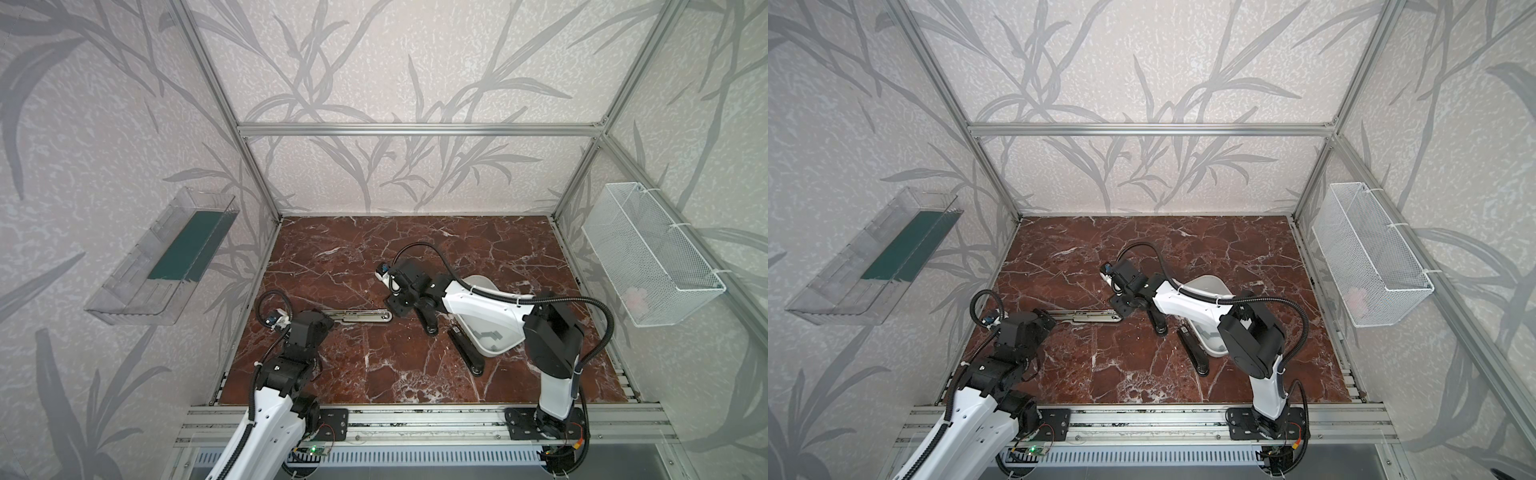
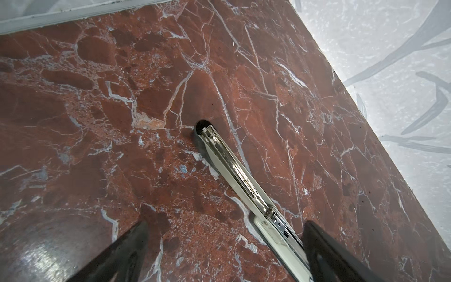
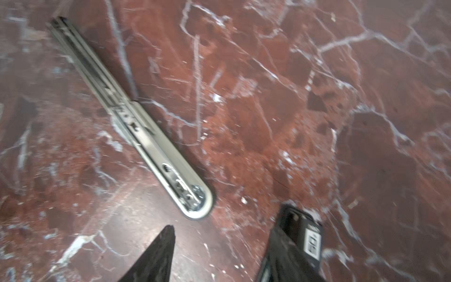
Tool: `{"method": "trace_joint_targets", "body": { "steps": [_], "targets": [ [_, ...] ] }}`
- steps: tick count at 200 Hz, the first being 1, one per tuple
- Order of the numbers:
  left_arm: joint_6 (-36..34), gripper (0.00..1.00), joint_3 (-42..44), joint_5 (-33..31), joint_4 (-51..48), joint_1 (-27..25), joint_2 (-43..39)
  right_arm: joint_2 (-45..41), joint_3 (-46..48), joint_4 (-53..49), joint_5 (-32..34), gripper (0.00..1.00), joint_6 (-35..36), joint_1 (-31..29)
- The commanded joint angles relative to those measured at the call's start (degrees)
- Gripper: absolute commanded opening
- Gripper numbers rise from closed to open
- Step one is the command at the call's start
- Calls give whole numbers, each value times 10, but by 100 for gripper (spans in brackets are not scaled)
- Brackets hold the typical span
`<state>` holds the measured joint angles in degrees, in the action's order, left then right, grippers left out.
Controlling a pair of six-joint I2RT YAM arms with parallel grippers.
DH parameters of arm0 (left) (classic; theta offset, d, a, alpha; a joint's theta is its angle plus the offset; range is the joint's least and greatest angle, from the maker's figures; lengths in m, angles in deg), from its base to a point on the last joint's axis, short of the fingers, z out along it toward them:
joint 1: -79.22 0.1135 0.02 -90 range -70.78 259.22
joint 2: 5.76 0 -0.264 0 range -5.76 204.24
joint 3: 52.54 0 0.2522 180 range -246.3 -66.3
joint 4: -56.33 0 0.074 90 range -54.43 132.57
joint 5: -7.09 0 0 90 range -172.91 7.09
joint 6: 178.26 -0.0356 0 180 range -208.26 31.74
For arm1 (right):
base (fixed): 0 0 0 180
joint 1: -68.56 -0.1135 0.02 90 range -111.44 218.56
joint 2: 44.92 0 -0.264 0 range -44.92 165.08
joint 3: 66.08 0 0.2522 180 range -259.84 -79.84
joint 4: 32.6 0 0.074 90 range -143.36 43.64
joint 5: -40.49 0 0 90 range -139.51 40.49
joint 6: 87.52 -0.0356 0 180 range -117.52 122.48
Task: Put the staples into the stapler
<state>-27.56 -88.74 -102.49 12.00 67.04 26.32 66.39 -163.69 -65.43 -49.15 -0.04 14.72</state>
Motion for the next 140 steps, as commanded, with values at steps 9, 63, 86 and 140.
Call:
{"method": "trace_joint_targets", "body": {
  "steps": [9,63,86,140],
  "targets": [
    [7,99,1,37,12,18,23,77,-70,2,-75,63,41,-11],
    [-5,99,2,51,22,24,16,160,-141,-32,-86,61,64,-12],
    [-7,99,3,55,22,24,14,170,-146,-41,-72,53,67,-12],
    [-7,99,10,65,41,24,17,121,-72,-30,-27,29,46,-19]
  ]
}}
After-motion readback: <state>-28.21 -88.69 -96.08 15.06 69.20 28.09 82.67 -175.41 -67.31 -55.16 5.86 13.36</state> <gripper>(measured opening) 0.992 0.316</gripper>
